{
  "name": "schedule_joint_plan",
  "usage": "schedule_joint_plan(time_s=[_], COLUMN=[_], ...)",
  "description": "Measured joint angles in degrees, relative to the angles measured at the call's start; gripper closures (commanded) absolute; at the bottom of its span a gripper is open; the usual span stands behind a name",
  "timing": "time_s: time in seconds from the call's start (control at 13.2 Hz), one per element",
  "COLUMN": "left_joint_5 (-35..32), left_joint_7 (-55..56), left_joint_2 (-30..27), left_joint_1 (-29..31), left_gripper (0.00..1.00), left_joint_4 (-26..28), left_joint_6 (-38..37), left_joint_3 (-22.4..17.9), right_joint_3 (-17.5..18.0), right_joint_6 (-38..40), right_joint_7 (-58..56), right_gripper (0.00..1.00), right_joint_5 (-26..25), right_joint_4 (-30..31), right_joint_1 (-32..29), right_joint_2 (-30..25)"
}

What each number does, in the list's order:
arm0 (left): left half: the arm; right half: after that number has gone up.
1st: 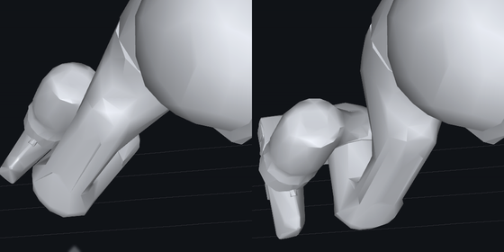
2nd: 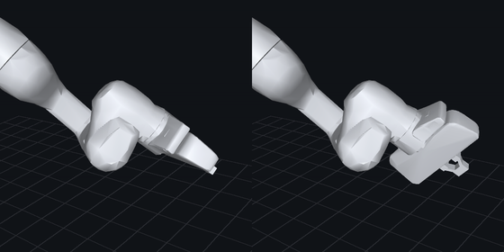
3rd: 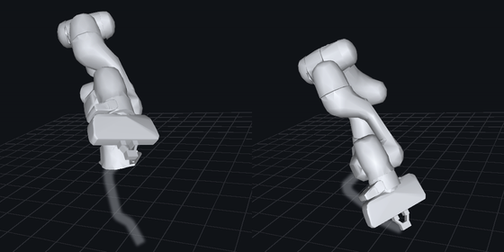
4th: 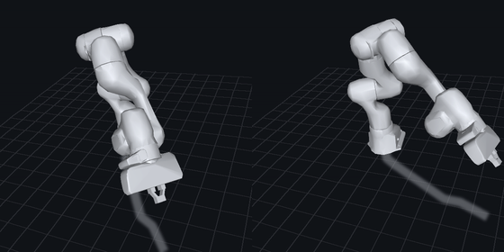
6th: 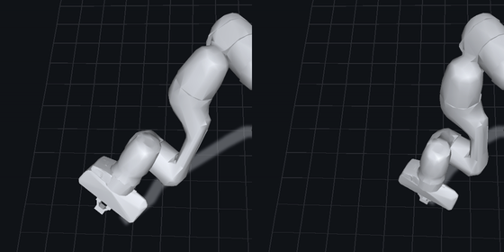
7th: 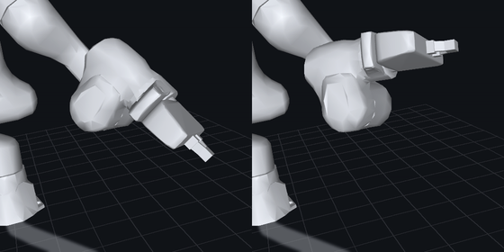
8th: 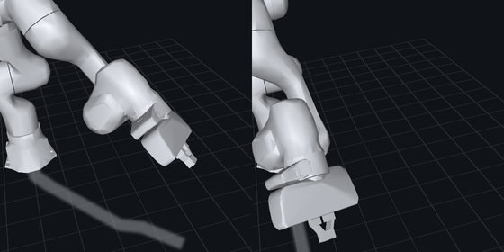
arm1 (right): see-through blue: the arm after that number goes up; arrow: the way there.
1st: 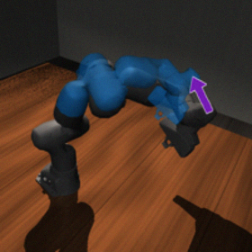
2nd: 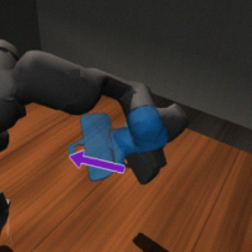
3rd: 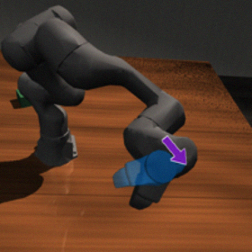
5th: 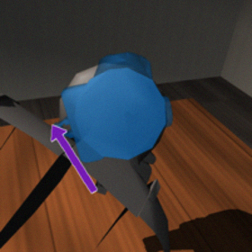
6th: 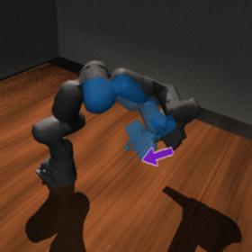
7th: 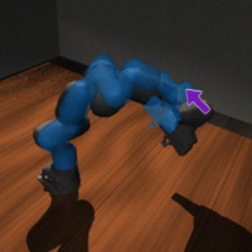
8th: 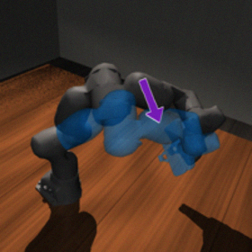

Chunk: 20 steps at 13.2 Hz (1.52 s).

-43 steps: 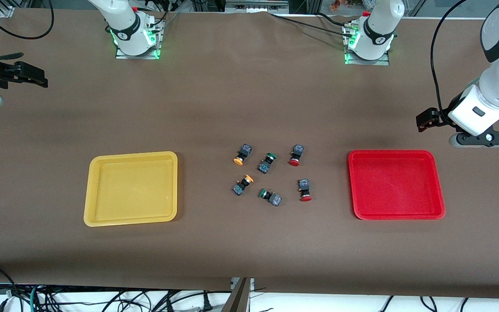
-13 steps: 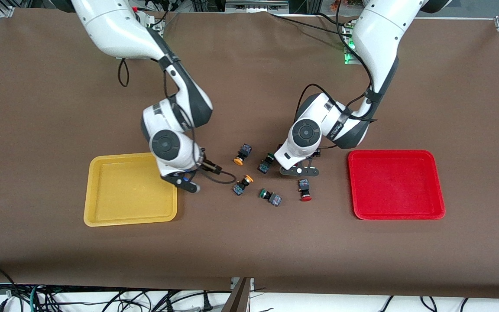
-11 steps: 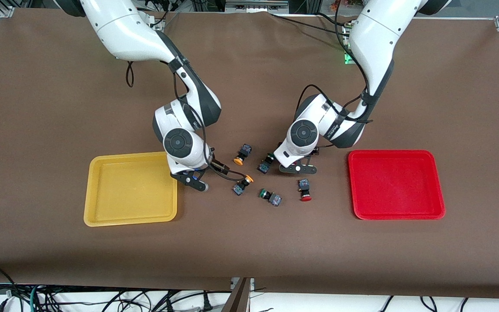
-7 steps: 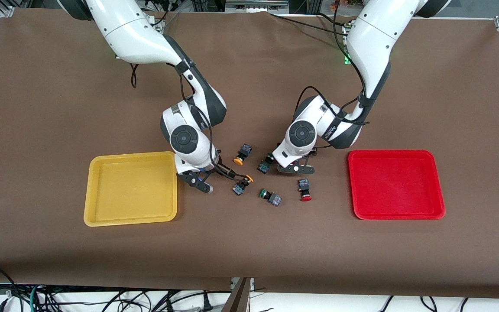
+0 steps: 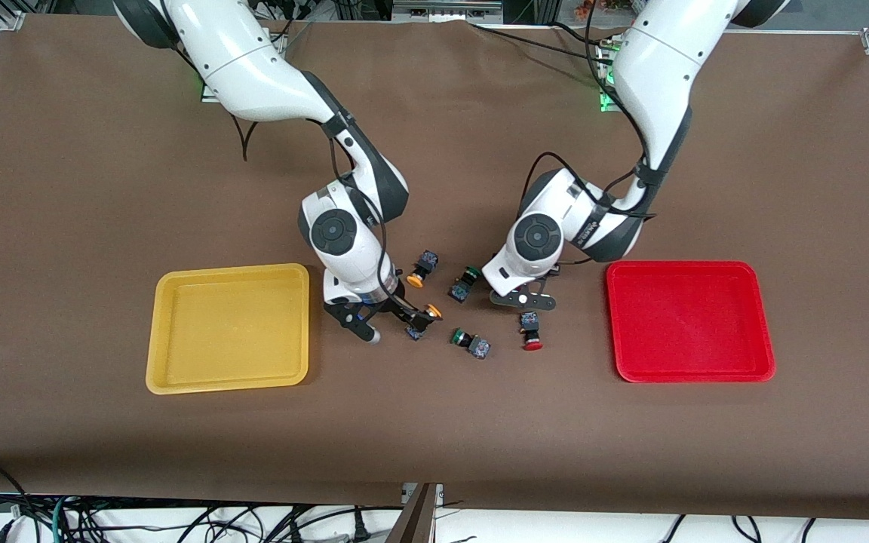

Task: Place red and yellow buttons in trays
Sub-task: 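Carry the red button to the red tray while the right gripper carries orange, then release the red button in the red tray while the right gripper releases orange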

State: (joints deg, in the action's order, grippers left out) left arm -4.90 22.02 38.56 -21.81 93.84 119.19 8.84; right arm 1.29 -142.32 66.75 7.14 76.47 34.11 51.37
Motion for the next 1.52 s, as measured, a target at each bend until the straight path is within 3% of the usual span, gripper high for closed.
schedule_joint_plan(time_s=[0.15,0.23,0.38,0.45,0.53,0.76,0.98,1.36,1.44,1.52], left_joint_5=[0.0,0.0,0.0,0.0,0.0,0.0,0.0,0.0,0.0,0.0], left_joint_7=[-9.1,-14.2,-25.6,-31.6,-37.8,-54.9,-61.1,-61.7,-61.7,-61.7], left_joint_2=[-2.5,-3.6,-4.8,-4.8,-4.8,-3.1,1.0,3.3,3.3,3.3], left_joint_1=[4.3,6.7,11.4,13.8,16.2,21.5,22.3,22.0,22.0,22.1], left_gripper=[0.84,0.83,0.84,0.83,0.83,0.84,0.82,0.65,0.59,0.48], left_joint_4=[-2.5,-4.0,-6.5,-7.2,-7.3,-7.2,-6.7,-6.0,-6.0,-6.0], left_joint_6=[-6.6,-9.9,-14.2,-14.8,-14.8,-13.5,-10.6,-10.0,-10.0,-10.0], left_joint_3=[-0.1,-0.2,-0.2,-0.2,-0.2,-0.2,0.4,0.6,0.6,0.6], right_joint_3=[-0.1,-0.1,-0.4,-0.5,-0.5,-0.7,-1.8,-1.7,-1.8,-1.8], right_joint_6=[-0.2,-0.2,-0.3,-0.4,-0.3,1.1,13.4,34.5,36.1,36.9], right_joint_7=[0.3,0.3,0.3,0.3,0.2,-0.6,-11.4,-44.0,-49.8,-54.6], right_gripper=[0.02,0.16,0.58,0.84,0.98,1.0,1.0,1.0,1.0,1.0], right_joint_5=[0.0,0.0,-0.5,-1.0,-1.6,-2.4,-2.5,-0.6,-0.5,-0.6], right_joint_4=[-3.1,-4.4,-6.3,-6.9,-7.2,-8.2,-10.2,-10.8,-10.6,-10.1], right_joint_1=[0.6,0.7,0.7,0.7,0.7,0.7,-1.6,-17.2,-19.8,-21.9], right_joint_2=[3.0,4.4,6.7,7.2,7.3,7.1,5.2,-3.3,-3.7,-3.6])
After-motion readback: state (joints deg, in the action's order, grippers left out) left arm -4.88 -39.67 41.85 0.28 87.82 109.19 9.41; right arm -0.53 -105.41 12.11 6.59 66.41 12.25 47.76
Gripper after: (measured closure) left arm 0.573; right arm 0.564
